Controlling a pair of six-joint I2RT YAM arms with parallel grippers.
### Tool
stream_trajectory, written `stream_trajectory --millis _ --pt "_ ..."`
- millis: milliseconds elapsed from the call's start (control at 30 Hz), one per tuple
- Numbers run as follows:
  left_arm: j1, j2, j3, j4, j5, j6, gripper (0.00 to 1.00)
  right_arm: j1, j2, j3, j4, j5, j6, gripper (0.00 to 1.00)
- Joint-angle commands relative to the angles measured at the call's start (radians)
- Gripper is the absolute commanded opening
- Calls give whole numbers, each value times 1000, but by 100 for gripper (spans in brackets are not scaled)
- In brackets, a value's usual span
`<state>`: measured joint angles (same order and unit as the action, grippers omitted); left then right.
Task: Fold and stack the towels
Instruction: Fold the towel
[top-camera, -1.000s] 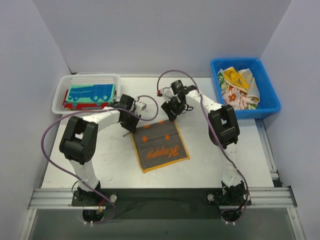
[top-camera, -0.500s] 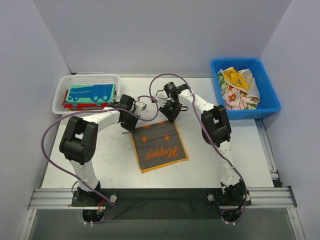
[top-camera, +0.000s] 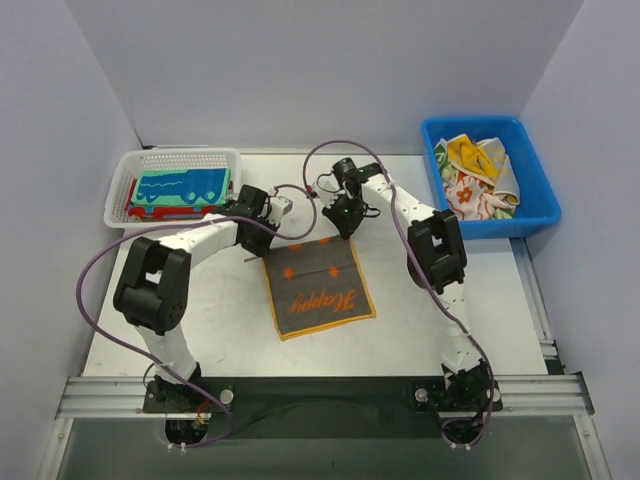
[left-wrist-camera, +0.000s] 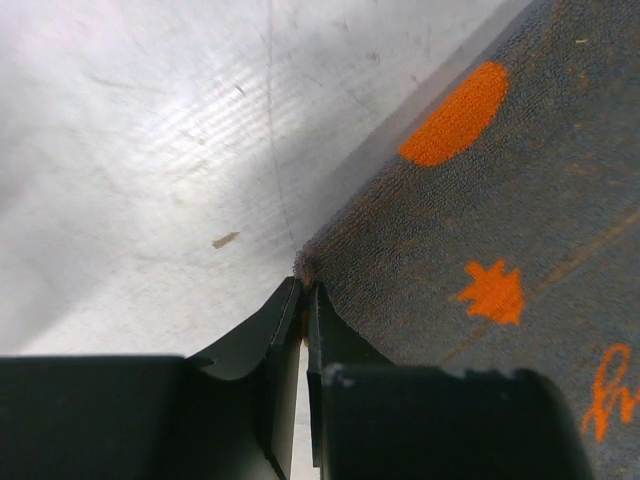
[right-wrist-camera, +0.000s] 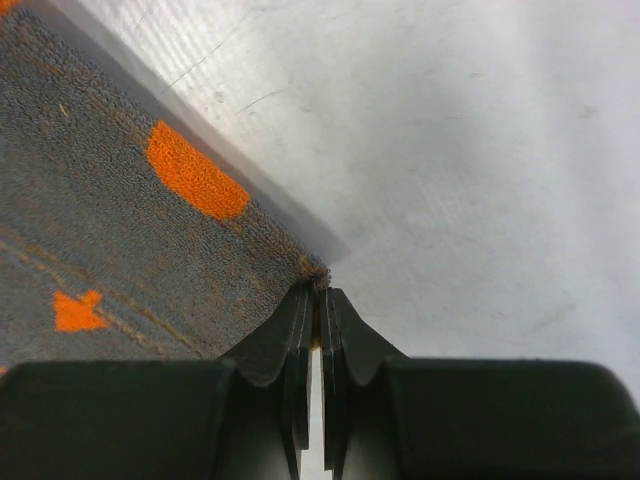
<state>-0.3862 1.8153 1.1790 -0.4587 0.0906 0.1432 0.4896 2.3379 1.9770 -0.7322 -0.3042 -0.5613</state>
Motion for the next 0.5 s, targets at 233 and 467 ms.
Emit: stream_trajectory --millis 233,467 --pt "4 -252 -24 219 -98 85 0 -37 -288 -140 160 162 29 0" --pt "-54 -370 -171 247 -117 99 0 -2 -480 -479 379 232 70 0"
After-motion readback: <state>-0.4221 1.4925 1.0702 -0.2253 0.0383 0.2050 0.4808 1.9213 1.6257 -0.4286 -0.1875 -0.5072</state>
